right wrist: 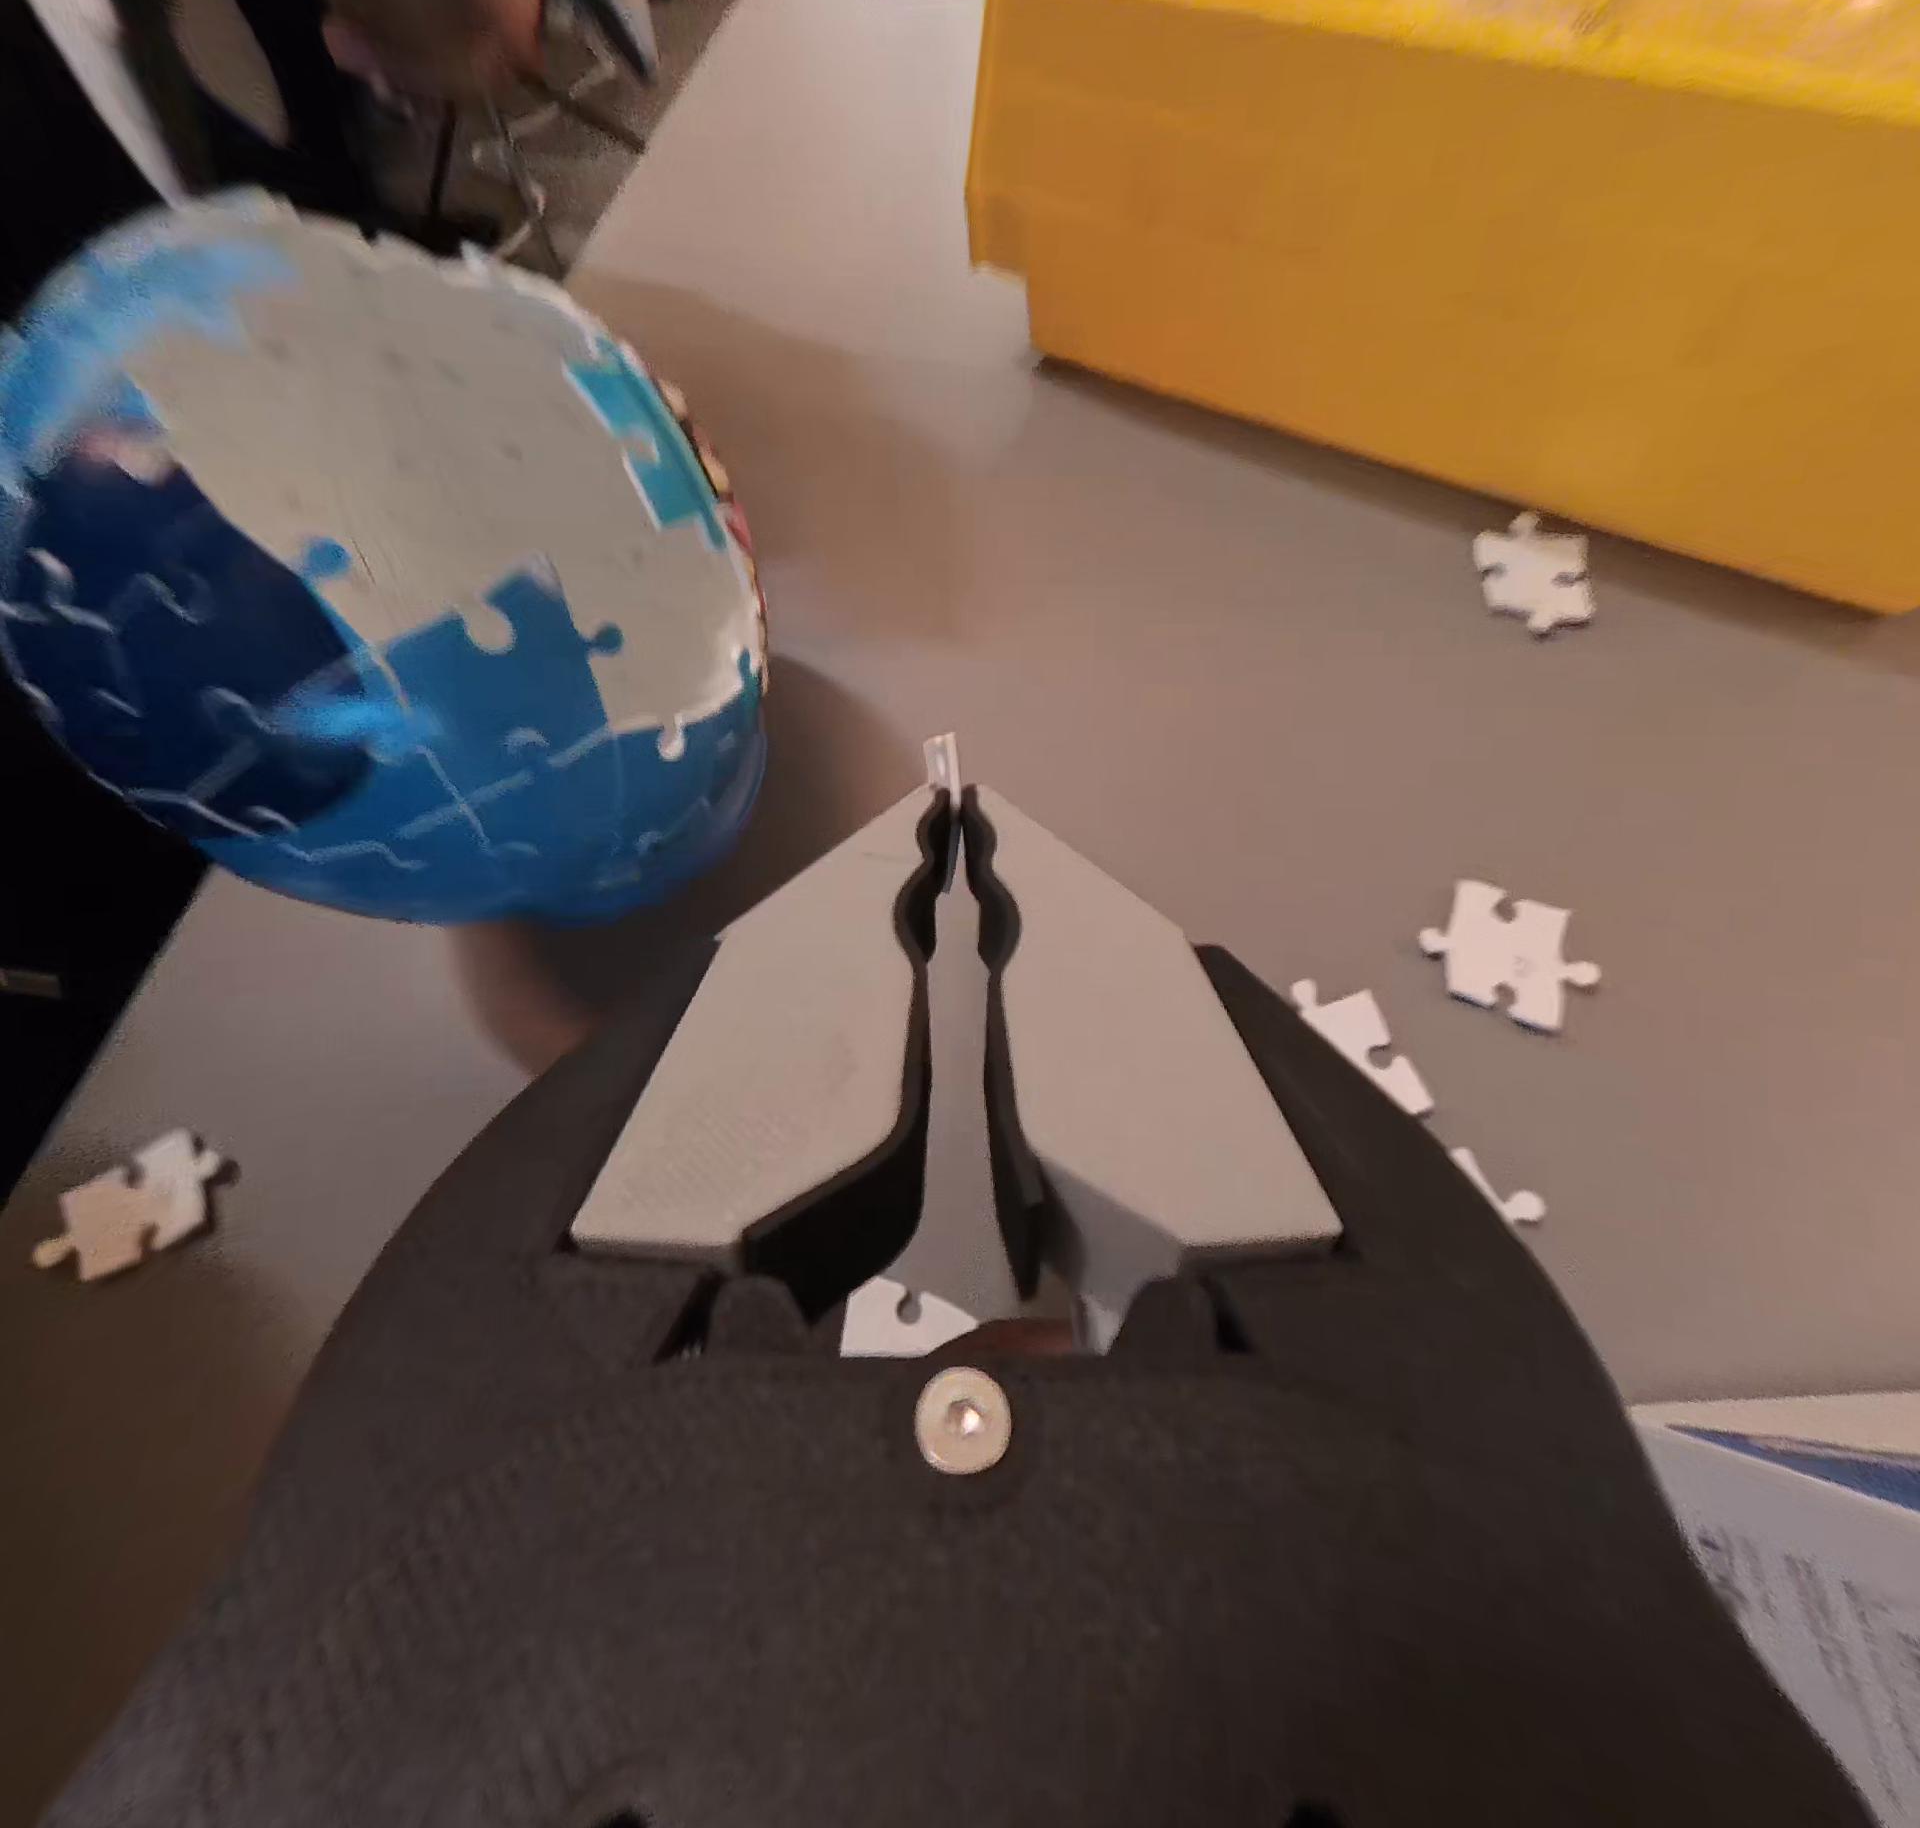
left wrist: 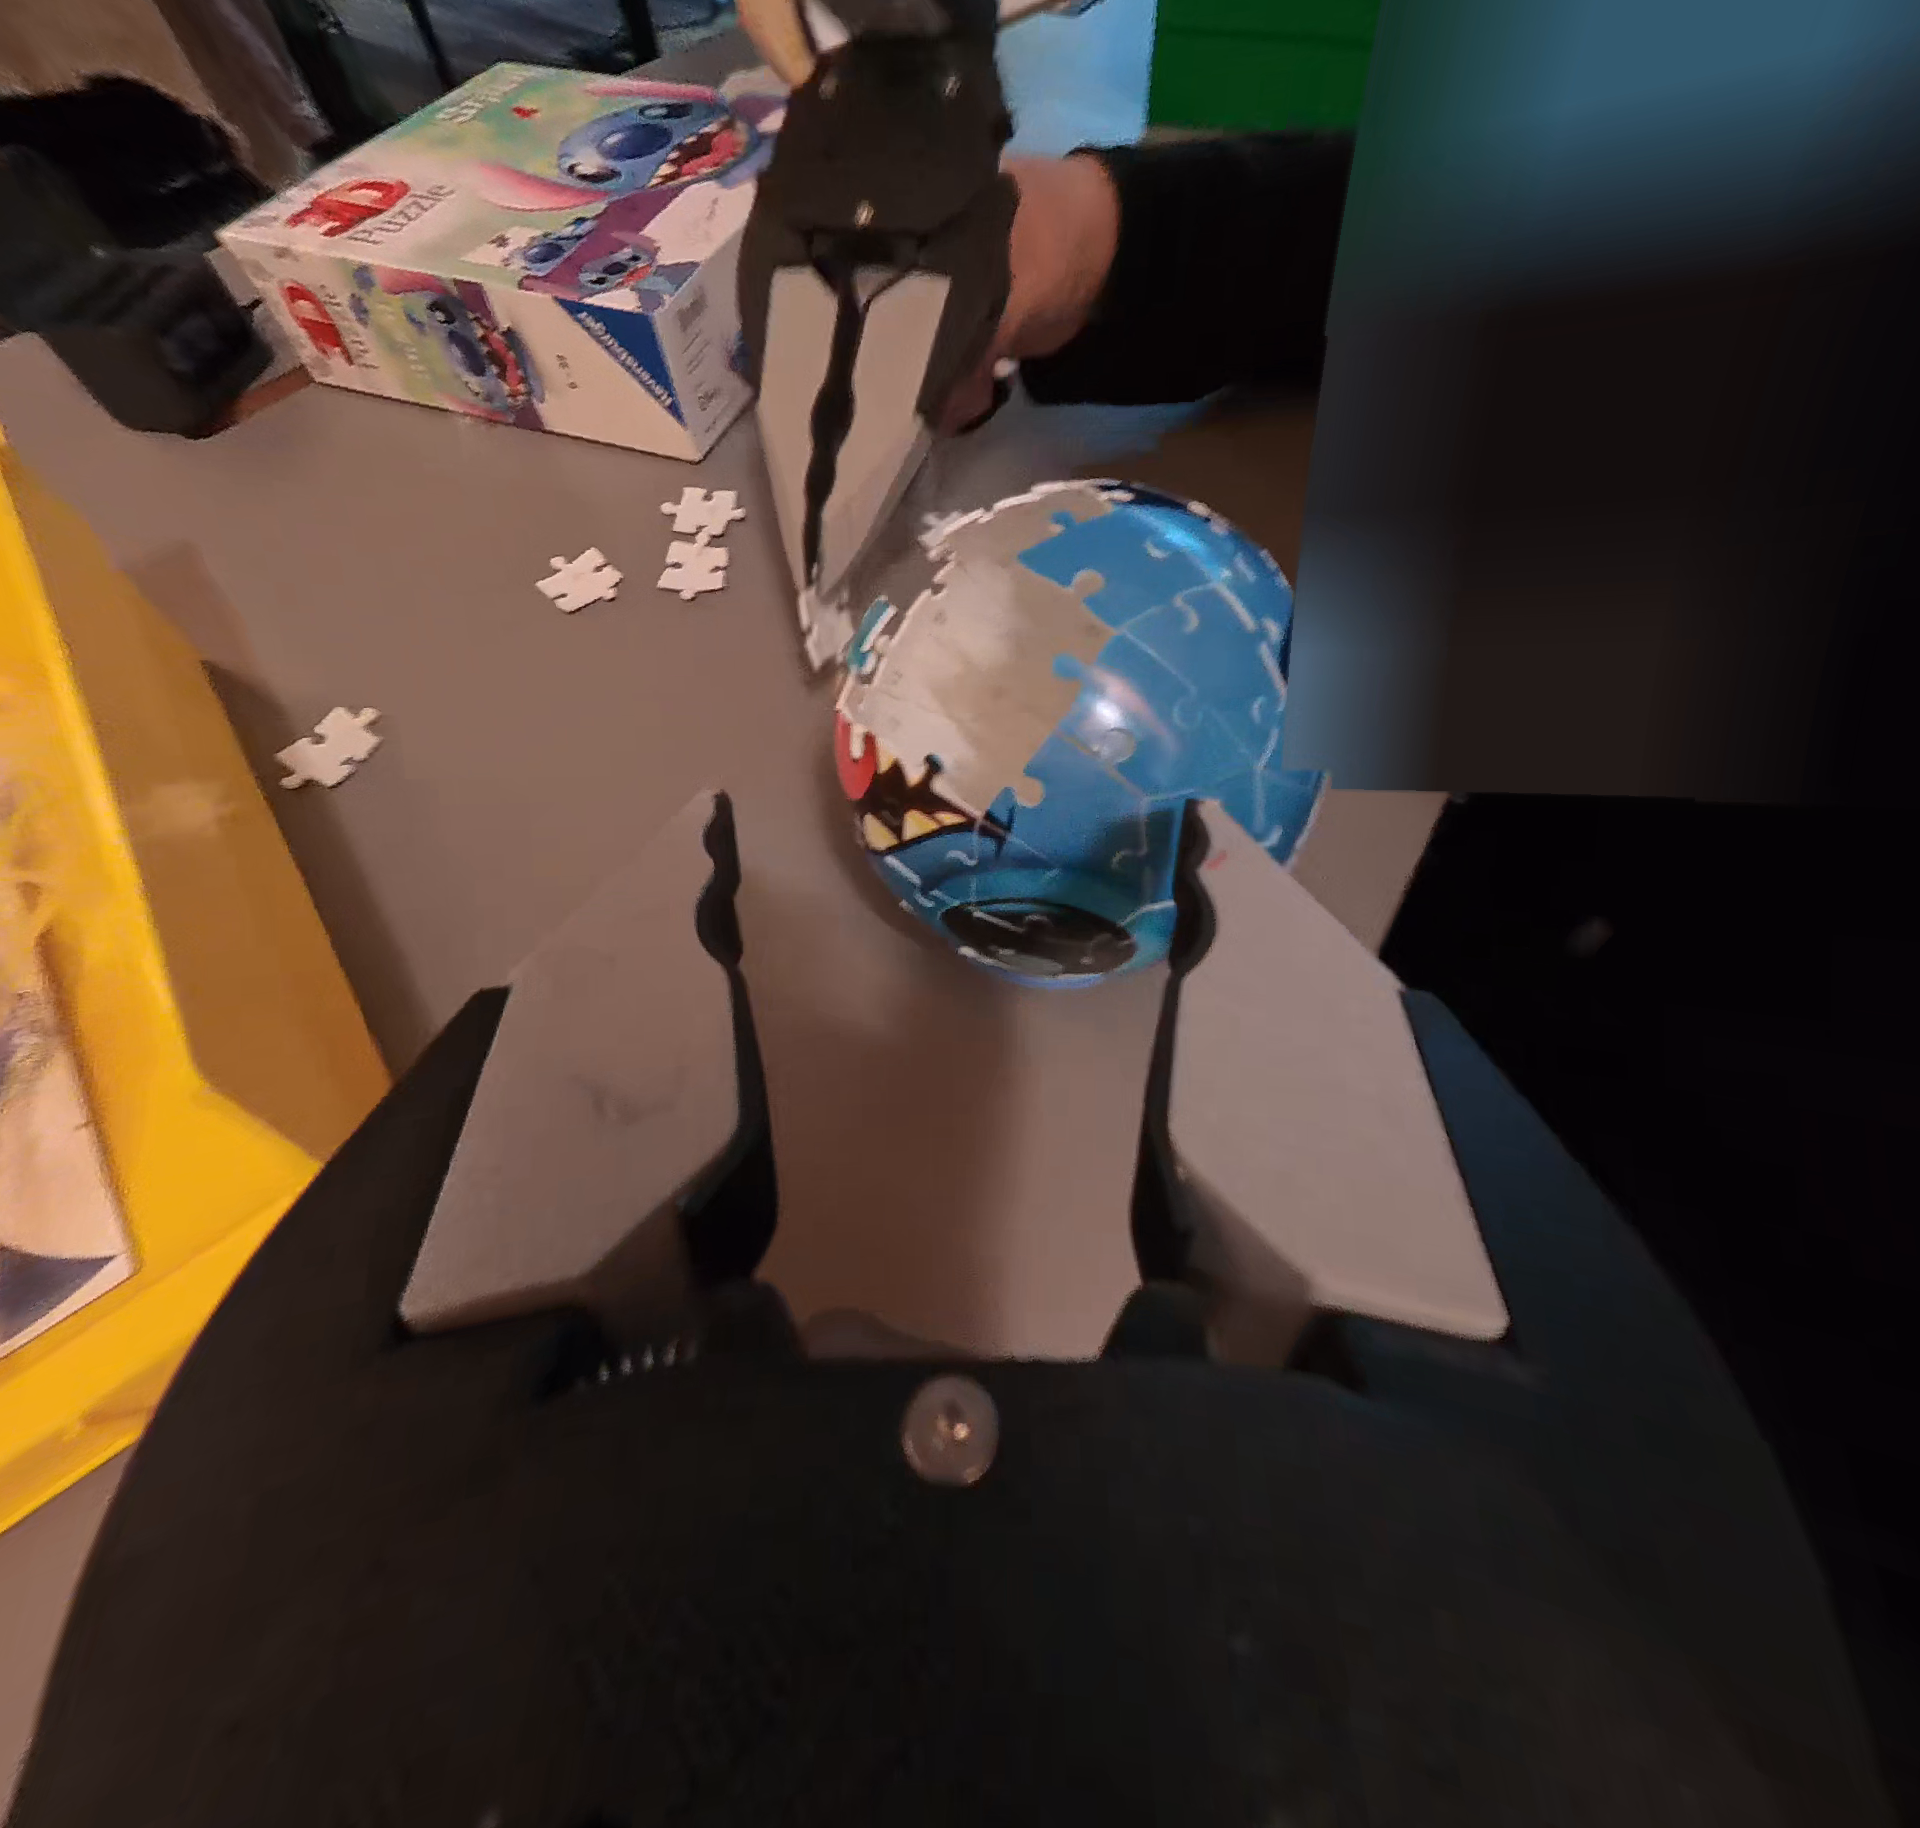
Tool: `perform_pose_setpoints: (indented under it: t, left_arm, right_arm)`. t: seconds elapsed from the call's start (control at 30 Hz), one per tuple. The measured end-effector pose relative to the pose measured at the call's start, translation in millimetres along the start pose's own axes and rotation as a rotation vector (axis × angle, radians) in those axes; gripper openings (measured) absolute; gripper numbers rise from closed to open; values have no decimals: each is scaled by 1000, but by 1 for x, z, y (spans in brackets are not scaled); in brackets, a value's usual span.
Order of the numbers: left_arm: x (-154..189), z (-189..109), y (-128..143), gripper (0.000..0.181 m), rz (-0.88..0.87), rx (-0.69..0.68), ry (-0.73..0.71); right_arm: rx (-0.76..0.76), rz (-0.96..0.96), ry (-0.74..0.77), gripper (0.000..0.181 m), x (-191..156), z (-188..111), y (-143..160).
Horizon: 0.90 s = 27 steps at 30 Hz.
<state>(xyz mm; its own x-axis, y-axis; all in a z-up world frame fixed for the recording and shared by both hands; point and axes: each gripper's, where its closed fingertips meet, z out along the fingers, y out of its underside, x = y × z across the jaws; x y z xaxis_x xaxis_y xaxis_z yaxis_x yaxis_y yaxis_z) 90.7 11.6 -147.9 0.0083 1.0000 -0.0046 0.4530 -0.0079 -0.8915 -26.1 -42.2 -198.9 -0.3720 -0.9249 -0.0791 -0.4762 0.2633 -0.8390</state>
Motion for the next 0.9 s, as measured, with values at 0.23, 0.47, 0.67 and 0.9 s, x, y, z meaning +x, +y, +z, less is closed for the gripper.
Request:
perform_pose_setpoints:
  t: [0.23,0.47,0.67,0.9]
  left_arm:
    - [-24,-13,-13,61,-14,81,-78]
    - [-61,-2,-54,42,-83,188,32]
    - [-85,18,-79,49,37,248,-23]
    - [-96,46,-79,36,156,393,-122]
  right_arm:
    - [111,-158,293,0,-12,-44,-51]
    - [104,-94,372,0,-20,-33,-42]
    - [153,16,327,0,-10,-34,-21]
    - [299,-19,247,0,27,-14,-35]
